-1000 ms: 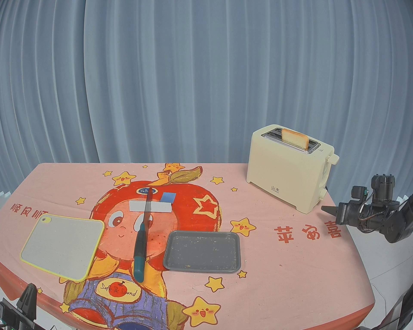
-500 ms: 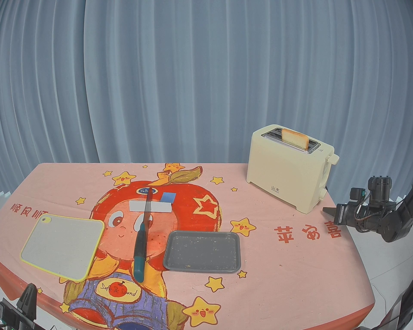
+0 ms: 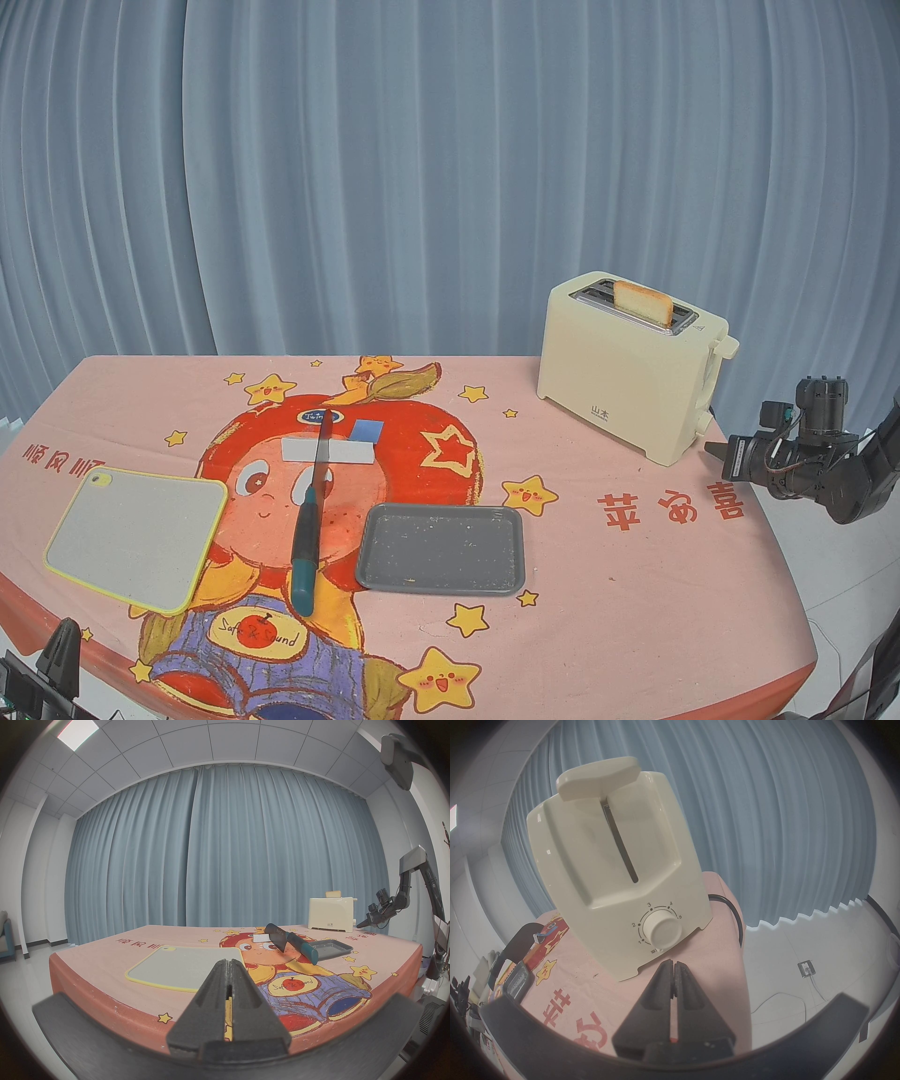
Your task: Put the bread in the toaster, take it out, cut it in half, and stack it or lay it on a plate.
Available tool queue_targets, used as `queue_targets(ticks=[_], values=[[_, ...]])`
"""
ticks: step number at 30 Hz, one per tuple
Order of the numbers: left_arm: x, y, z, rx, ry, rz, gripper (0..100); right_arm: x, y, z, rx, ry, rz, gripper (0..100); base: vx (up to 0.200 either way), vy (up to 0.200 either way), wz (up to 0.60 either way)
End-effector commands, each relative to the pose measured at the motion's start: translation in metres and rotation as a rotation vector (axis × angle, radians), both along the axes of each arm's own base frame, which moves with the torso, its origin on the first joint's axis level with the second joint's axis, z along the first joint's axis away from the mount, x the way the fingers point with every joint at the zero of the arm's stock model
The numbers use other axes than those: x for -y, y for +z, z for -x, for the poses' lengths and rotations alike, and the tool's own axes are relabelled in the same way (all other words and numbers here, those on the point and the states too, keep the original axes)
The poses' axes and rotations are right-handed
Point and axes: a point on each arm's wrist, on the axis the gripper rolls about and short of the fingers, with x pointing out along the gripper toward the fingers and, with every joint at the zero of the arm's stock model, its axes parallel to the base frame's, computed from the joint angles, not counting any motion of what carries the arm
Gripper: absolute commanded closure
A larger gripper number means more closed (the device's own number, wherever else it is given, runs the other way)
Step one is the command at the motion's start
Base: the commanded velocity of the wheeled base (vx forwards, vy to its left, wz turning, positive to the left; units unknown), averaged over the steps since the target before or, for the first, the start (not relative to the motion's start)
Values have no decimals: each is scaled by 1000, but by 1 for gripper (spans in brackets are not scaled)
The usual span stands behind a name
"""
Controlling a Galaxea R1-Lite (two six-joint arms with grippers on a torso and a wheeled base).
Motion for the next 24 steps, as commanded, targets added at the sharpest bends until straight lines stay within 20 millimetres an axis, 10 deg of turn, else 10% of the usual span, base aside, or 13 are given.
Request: queue_targets(ticks=[1,24], values=[[0,-5,-1,-8,0,0,100,-2,0,-1,1,2,2,100,0,0,0],[0,-5,-1,-8,0,0,100,-5,-1,-6,7,-20,23,100,0,0,0]])
